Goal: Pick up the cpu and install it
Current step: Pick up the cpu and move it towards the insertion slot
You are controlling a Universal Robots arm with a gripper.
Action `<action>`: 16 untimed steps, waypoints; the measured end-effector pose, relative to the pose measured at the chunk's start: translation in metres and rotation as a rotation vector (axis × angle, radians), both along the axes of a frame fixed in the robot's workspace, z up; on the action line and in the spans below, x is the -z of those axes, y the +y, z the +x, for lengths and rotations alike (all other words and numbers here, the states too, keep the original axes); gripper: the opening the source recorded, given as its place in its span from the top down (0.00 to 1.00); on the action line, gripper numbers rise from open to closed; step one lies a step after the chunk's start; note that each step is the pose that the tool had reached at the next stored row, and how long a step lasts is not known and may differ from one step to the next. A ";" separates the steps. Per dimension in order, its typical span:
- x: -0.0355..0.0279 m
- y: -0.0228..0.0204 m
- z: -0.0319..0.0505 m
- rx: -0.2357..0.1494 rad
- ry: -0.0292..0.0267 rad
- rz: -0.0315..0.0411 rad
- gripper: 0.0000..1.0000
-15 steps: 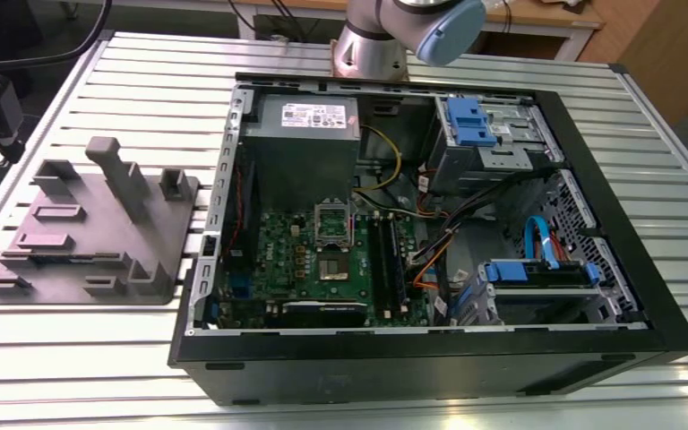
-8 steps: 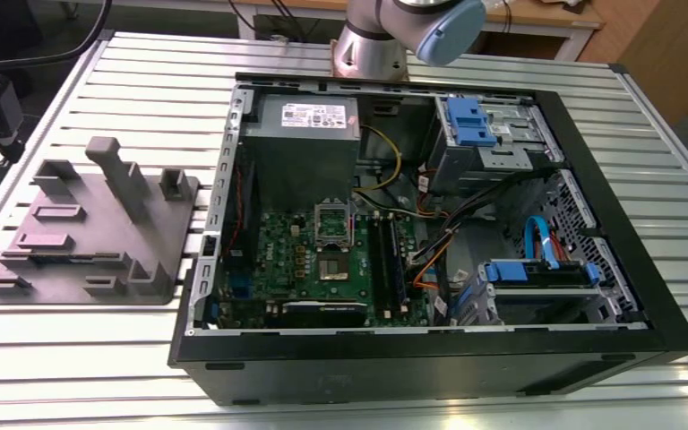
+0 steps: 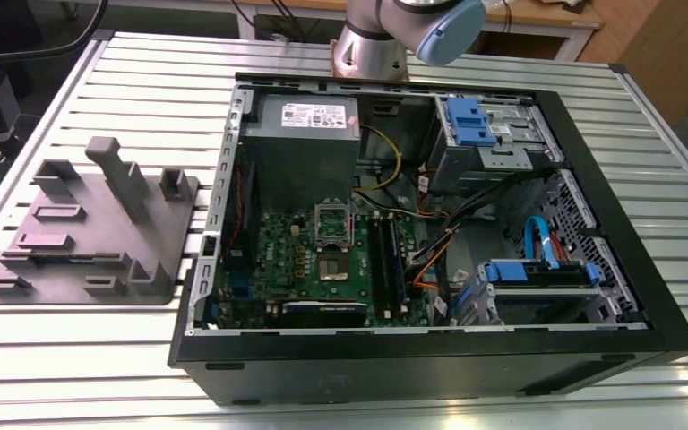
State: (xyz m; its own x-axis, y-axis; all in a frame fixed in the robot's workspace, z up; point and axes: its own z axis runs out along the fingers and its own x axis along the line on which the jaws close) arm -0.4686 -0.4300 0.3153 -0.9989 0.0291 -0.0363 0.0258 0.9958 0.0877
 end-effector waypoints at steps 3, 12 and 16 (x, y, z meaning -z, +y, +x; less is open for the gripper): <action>-0.0034 0.0000 0.0000 0.000 0.0000 0.0013 0.53; -0.0092 0.0000 0.0000 0.000 0.0000 0.0026 0.53; -0.0104 0.0000 0.0000 0.000 -0.0003 0.0033 0.53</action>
